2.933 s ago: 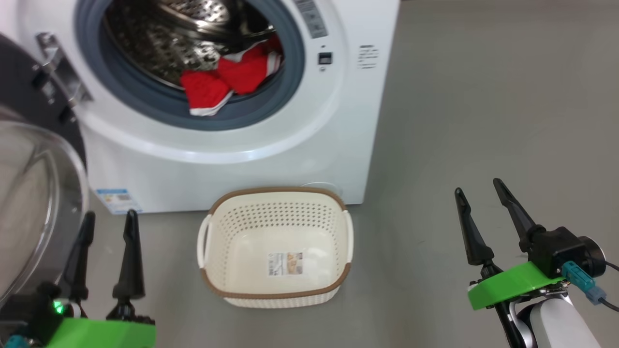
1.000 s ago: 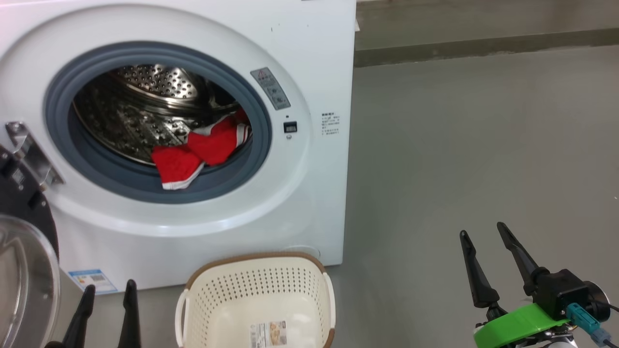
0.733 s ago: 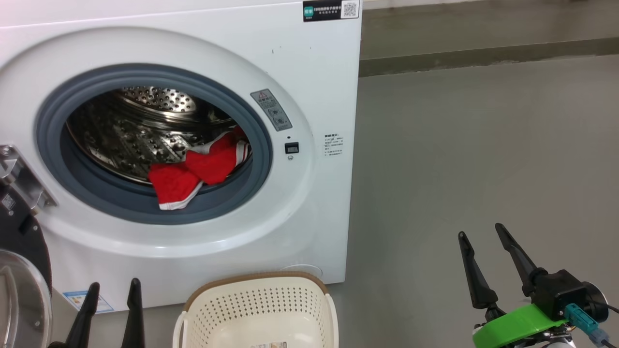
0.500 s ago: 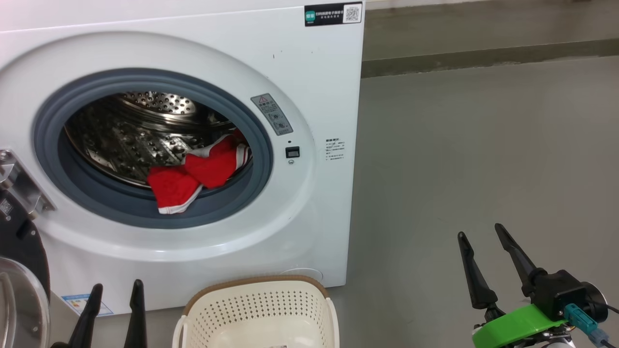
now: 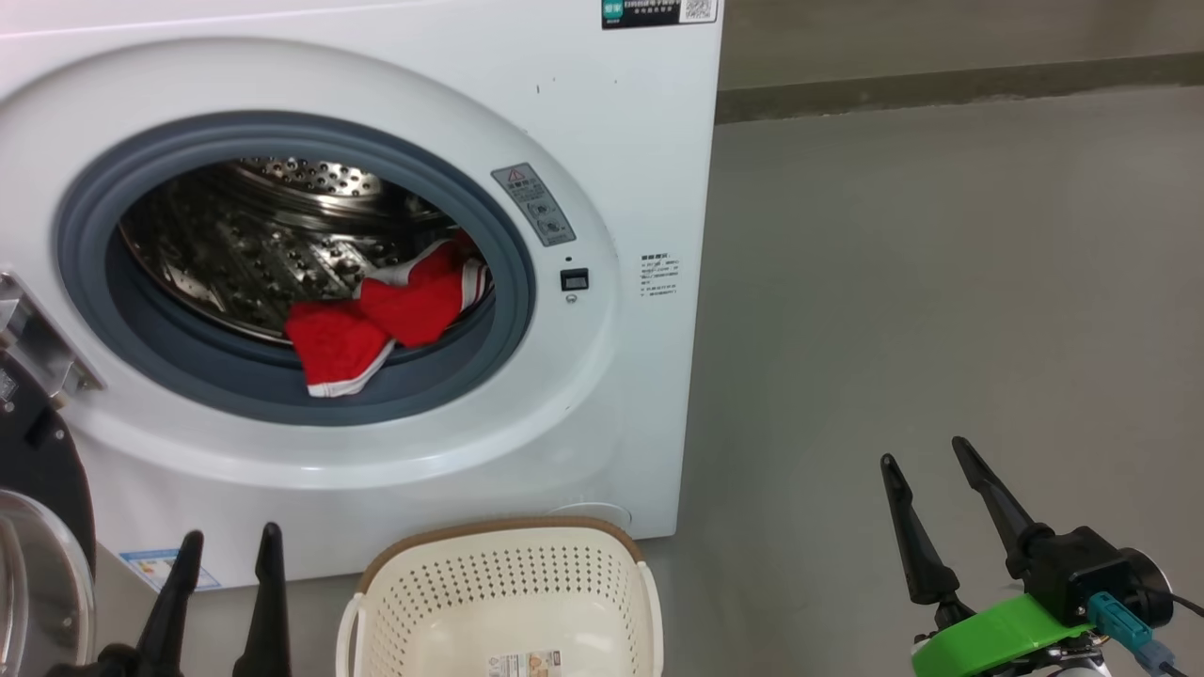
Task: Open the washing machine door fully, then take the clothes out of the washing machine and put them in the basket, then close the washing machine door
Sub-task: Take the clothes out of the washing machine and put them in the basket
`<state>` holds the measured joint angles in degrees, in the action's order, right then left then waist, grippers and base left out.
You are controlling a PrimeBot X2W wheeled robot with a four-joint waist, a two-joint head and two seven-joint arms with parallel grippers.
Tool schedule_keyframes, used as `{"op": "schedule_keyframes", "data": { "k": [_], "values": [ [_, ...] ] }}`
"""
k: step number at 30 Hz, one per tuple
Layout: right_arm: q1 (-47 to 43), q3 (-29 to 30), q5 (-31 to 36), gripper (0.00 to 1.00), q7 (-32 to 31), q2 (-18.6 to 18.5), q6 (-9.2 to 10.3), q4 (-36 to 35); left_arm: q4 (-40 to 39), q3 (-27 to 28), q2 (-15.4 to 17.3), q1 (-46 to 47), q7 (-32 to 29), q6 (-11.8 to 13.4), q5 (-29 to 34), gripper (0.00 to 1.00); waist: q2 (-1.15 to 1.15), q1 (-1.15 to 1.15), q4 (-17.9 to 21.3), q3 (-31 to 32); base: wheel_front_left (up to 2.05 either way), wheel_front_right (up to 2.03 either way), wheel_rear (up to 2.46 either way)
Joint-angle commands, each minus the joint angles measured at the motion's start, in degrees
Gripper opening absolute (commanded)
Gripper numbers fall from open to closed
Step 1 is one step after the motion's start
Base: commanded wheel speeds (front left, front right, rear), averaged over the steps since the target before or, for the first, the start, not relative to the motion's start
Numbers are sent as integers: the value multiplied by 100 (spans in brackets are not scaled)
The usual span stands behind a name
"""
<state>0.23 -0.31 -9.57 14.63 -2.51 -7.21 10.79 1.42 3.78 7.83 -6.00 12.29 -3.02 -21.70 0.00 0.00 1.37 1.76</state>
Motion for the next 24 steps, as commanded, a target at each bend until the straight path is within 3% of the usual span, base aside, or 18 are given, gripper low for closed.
{"op": "schedule_keyframes", "data": {
  "k": [1,24],
  "values": [
    [136,-158,63,100,37,-37,-28,-135,-107,156,89,375,72,23,8,100,0,0,-49,-84,0,0,0],
    [830,-160,387,100,37,-37,-28,-308,998,-144,47,2656,171,201,174,100,0,0,-262,-1534,0,0,0]
  ]
}}
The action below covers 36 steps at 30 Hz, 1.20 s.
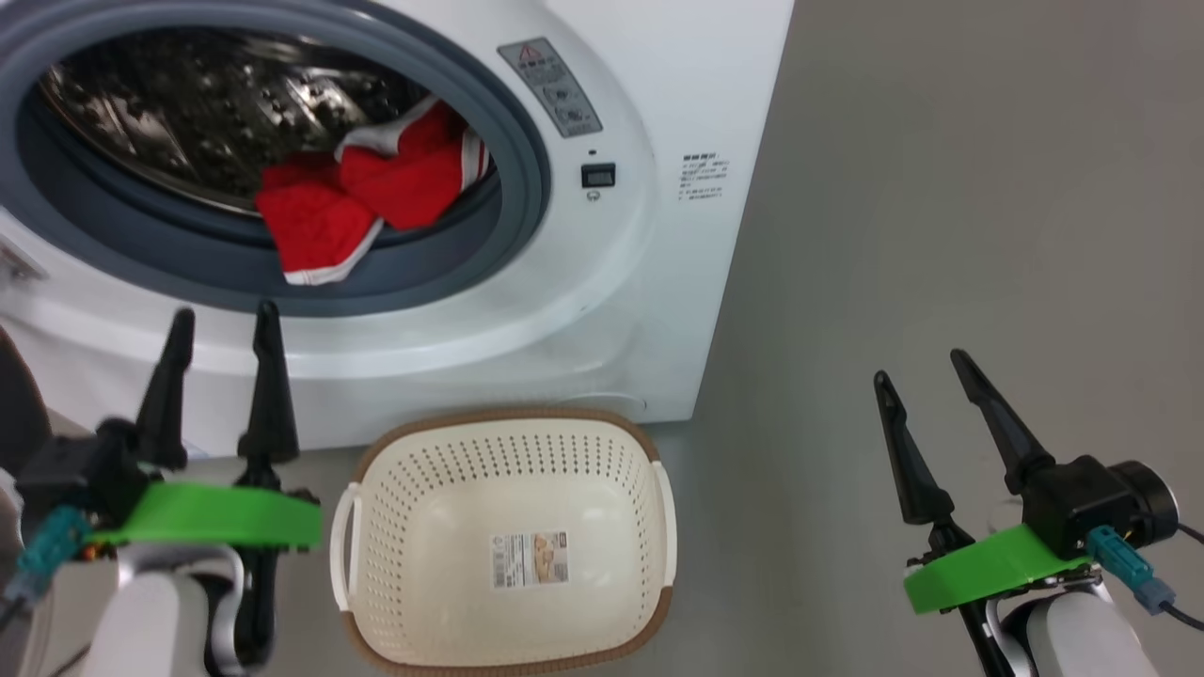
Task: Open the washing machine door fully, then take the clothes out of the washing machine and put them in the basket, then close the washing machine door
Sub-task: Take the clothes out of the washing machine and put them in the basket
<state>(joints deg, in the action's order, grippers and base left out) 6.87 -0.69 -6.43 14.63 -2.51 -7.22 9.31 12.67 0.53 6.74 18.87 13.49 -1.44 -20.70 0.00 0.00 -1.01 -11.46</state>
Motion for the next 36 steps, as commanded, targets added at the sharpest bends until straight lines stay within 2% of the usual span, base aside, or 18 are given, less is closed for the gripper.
{"op": "schedule_keyframes", "data": {
  "k": [1,10,18,24,30,36],
  "values": [
    [195,-116,87,100,37,-37,-26,-171,-42,181,173,291,55,54,87,100,0,0,-26,-281,0,0,0],
    [523,-115,256,100,37,-37,-26,-254,815,176,239,1524,115,-70,53,100,0,0,-74,-963,0,0,0],
    [830,-146,331,100,37,-37,-26,-291,2037,74,420,2752,15,66,220,100,0,0,37,-1468,0,0,0],
    [956,-220,301,100,37,-37,-26,-284,2754,-143,627,3530,-300,166,465,100,0,0,184,-1746,0,0,0],
    [1051,-305,229,100,37,-37,-26,-246,3555,-320,825,4137,-897,292,644,100,0,0,323,-1884,0,0,0],
    [1140,-358,163,100,37,-37,-26,-184,4274,-452,956,4473,-1485,247,682,100,0,0,455,-1957,0,0,0]
  ]
}}
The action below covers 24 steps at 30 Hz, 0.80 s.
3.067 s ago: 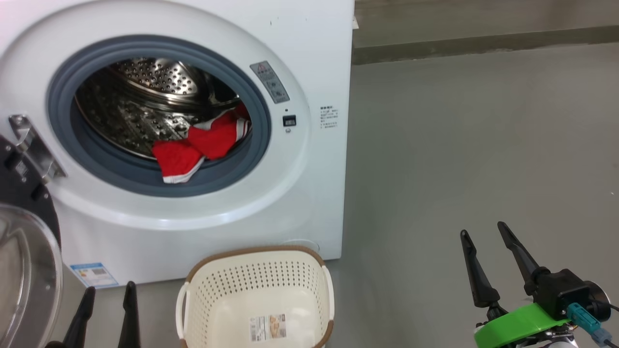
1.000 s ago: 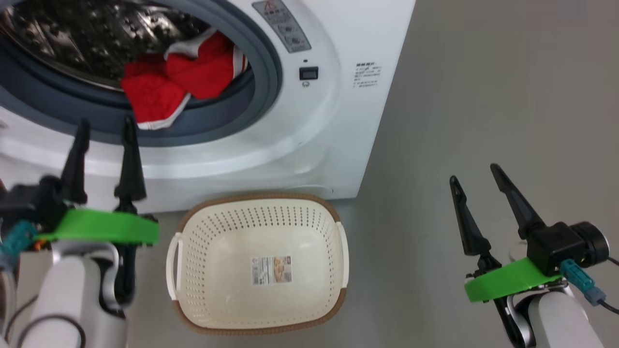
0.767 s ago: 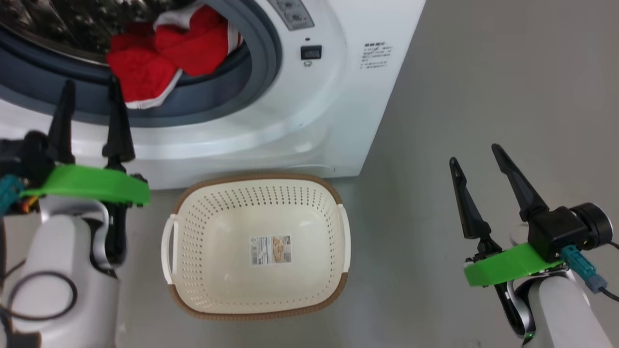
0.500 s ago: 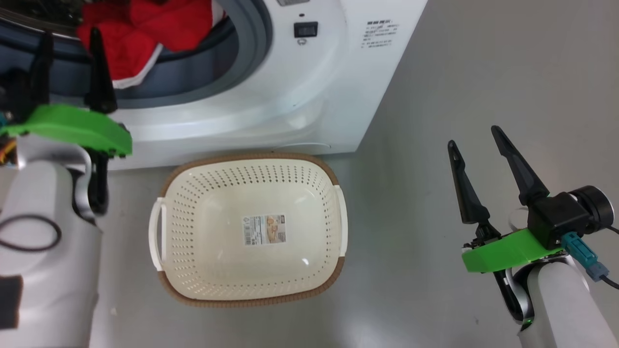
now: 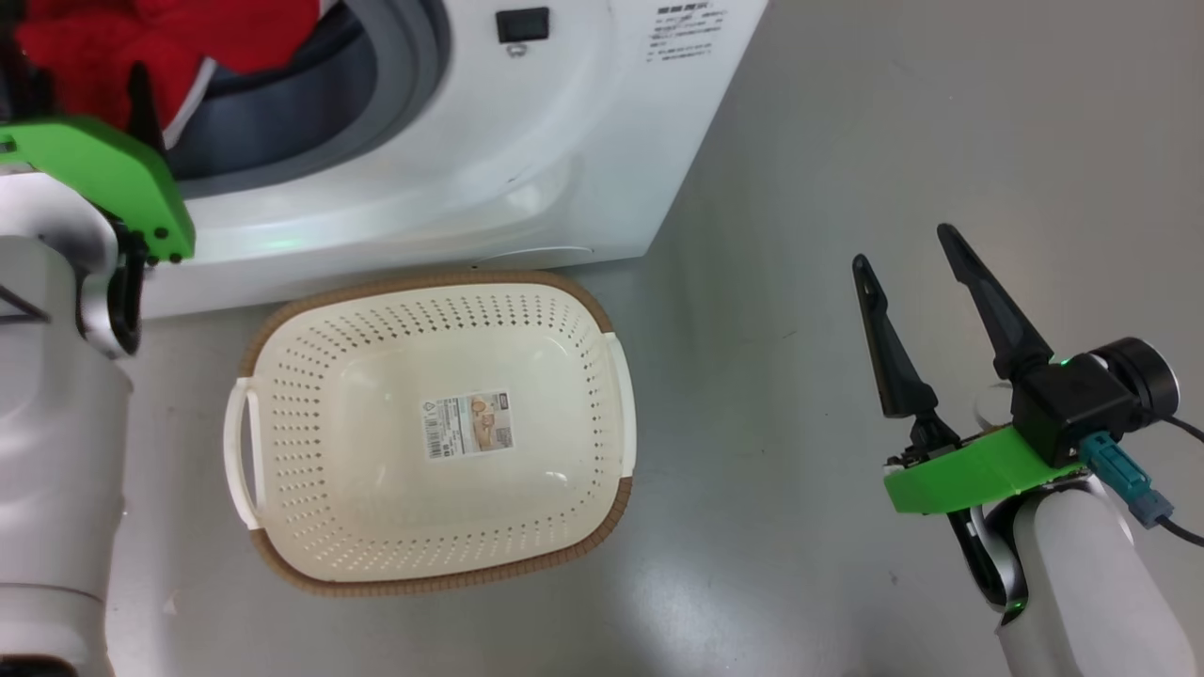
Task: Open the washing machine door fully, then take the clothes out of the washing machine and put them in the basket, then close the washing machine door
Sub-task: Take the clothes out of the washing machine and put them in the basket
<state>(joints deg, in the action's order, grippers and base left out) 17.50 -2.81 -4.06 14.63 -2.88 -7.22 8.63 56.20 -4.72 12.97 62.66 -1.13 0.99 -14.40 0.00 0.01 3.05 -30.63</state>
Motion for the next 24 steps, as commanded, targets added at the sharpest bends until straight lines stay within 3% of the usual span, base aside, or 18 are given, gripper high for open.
{"op": "schedule_keyframes", "data": {
  "k": [1,17,18,19,20,21,22,24],
  "values": [
    [93,-153,-84,100,37,1,-26,-107,14,50,362,140,-87,9,69,100,0,-1,67,-52,0,0,0],
    [260,-258,-340,100,37,1,-26,-51,899,-117,731,607,-632,44,117,100,0,-1,334,-323,0,0,0],
    [268,-256,-347,100,37,1,-26,-55,940,-129,729,619,-657,20,109,79,0,-1,340,-339,0,0,0],
    [275,-250,-354,100,37,1,-26,-56,975,-133,706,624,-676,19,94,46,0,-1,343,-349,0,0,0],
    [282,-247,-358,100,37,1,-26,-55,1001,-148,695,630,-684,19,93,30,0,-1,344,-357,0,0,0],
    [288,-245,-360,100,37,1,-26,-55,1016,-159,691,640,-677,17,90,5,0,-1,344,-365,0,0,0],
    [293,-243,-364,100,37,1,-26,-52,1026,-162,687,647,-652,8,79,0,0,-1,345,-368,0,0,0],
    [308,-240,-379,100,37,1,-26,-39,1016,-174,681,650,-539,-8,66,0,0,-1,346,-370,0,0,0]
  ]
}}
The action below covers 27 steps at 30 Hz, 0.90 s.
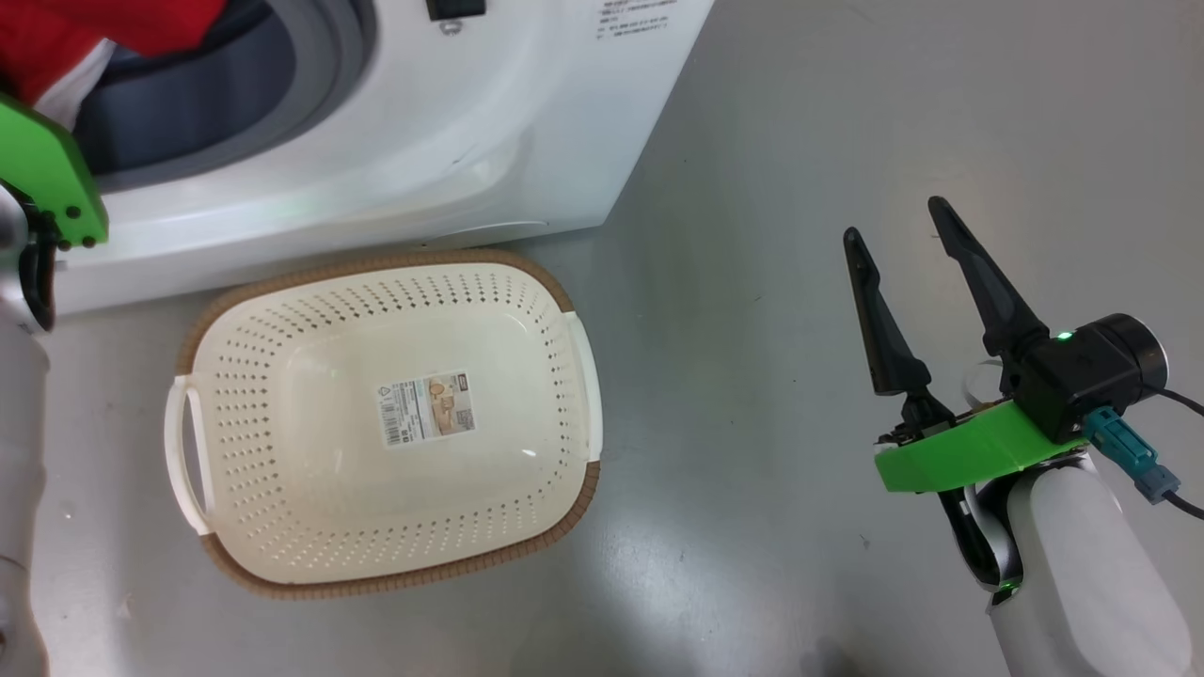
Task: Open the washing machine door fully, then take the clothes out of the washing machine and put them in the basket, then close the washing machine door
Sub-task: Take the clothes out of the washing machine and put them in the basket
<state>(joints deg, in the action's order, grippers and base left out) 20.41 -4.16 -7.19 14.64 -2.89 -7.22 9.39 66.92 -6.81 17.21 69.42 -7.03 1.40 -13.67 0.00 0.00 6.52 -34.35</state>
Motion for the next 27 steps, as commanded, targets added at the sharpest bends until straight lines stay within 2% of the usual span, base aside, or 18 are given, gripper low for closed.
{"op": "schedule_keyframes", "data": {
  "k": [1,14,21,27],
  "values": [
    [23,-102,-71,100,36,2,-26,-105,-66,35,248,-30,122,-53,-19,0,0,0,-4,8,0,0,0],
    [31,-48,-97,100,36,2,-26,-12,-411,-11,126,-71,1351,-308,-150,0,0,0,-145,164,0,0,0],
    [-25,-13,-80,100,36,2,-26,46,-679,87,73,-393,2050,-458,-342,0,0,0,-218,397,0,0,0],
    [-72,2,-70,100,36,2,-26,75,-1128,142,86,-809,2188,-484,-361,0,0,0,-261,597,0,0,0]
  ]
}}
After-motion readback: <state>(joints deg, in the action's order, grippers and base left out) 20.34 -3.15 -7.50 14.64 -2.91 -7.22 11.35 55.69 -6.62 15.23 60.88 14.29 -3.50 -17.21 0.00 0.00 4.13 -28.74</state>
